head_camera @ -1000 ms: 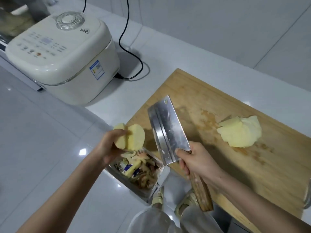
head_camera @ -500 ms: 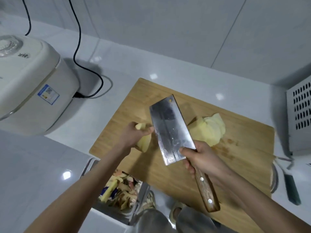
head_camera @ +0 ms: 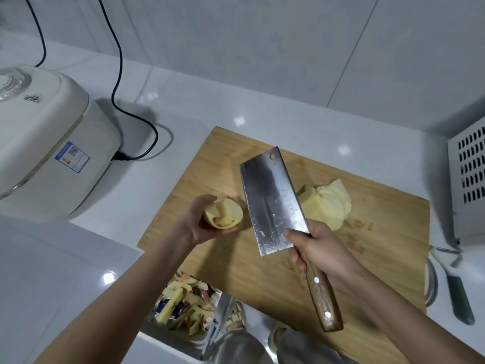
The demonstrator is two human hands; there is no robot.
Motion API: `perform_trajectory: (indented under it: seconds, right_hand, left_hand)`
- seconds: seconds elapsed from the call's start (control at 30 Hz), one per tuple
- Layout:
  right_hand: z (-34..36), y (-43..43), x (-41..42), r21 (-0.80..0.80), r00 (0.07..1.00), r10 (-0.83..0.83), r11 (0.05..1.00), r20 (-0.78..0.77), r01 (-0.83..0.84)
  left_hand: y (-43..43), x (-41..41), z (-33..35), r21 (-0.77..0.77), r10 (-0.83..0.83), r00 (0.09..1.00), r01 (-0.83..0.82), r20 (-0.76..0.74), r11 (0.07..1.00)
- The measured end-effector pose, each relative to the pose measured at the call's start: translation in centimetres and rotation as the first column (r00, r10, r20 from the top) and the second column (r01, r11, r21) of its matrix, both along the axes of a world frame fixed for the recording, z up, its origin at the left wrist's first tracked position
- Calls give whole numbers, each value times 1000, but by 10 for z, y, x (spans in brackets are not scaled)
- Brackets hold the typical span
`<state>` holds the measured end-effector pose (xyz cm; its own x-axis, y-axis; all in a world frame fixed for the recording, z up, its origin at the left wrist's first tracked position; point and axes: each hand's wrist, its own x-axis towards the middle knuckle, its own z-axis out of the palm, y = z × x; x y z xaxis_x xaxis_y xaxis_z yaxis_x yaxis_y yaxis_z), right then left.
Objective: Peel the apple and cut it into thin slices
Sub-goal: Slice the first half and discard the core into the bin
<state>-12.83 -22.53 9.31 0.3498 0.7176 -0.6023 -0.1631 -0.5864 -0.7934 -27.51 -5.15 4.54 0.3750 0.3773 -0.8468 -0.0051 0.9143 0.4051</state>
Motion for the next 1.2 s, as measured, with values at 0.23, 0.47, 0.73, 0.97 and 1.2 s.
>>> perform_trajectory:
  seconds: [0.23,0.47,0.73,0.97,1.2]
  right_hand:
    - [-1,-5,7,-21,997,-70,997,38,71]
    - [-20,-19,12,-31,962,22,999,272,-14]
    - [-34,-22,7,-225,628,314,949,712,-219]
    - [-47,-15,3,-263,517,405,908,755,-326]
    - [-54,-9,-2,-235,500,430,883,752,-406]
  left_hand:
    - [-16,20,-38,523,65,540,833,-839,-180]
    - [-33,27,-56,210,-9,217,934,-976,-287]
    - [-23,16,-48,322,-109,312,942,-944,-93]
    - [-31,-5,-45,322,-123,307,938,-944,-130]
    - [-32,-22,-50,318,-122,295,906,-948,-279]
